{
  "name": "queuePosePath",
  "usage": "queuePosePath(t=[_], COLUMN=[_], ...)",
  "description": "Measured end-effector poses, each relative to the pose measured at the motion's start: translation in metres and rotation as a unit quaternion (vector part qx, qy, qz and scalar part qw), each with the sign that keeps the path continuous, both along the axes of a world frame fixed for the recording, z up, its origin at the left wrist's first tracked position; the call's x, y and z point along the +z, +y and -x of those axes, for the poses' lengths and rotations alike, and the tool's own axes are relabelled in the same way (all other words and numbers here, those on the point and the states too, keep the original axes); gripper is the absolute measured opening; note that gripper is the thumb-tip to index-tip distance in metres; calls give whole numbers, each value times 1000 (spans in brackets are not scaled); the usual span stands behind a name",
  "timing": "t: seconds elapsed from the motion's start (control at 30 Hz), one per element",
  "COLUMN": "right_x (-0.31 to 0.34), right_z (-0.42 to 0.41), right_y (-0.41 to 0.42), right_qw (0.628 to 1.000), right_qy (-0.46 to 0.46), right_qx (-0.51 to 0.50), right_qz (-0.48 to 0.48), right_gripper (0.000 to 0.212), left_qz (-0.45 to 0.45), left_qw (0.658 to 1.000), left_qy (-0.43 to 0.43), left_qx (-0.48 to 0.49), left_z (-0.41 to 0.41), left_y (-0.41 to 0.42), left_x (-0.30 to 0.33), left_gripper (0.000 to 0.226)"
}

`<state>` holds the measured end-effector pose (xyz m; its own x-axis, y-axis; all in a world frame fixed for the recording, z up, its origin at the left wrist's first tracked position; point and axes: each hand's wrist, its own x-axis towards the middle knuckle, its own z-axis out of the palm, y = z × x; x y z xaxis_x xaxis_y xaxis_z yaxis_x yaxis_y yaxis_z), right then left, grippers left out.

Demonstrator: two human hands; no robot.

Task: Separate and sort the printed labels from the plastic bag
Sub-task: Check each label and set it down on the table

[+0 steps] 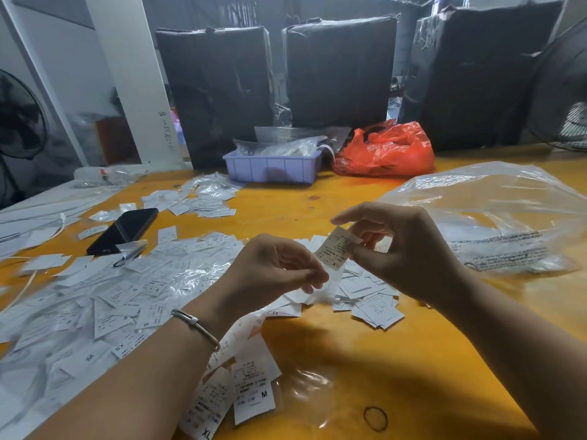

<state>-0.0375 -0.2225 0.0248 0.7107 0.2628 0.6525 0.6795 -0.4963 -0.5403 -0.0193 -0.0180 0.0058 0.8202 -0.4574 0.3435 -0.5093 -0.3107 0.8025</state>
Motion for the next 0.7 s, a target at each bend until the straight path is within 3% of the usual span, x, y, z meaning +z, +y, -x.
queuePosePath(t=[0.37, 0.53, 0.7], right_x=[-2, -8, -3], right_z=[-4, -2, -4], right_y=[-3, 3, -1], right_qw=[999, 995, 1000], right_qy=[29, 24, 12], right_qx=[10, 17, -7], right_qz=[40, 92, 24], right_gripper=[32, 25, 18], left_qz=[12, -3, 8], left_qw=[1000, 1000, 1000], left_qy=[24, 24, 22], left_qx=[-14, -17, 0], left_z=[-2, -4, -4], left_y=[0, 0, 1], left_x=[-1, -3, -2], left_gripper=[31, 21, 16])
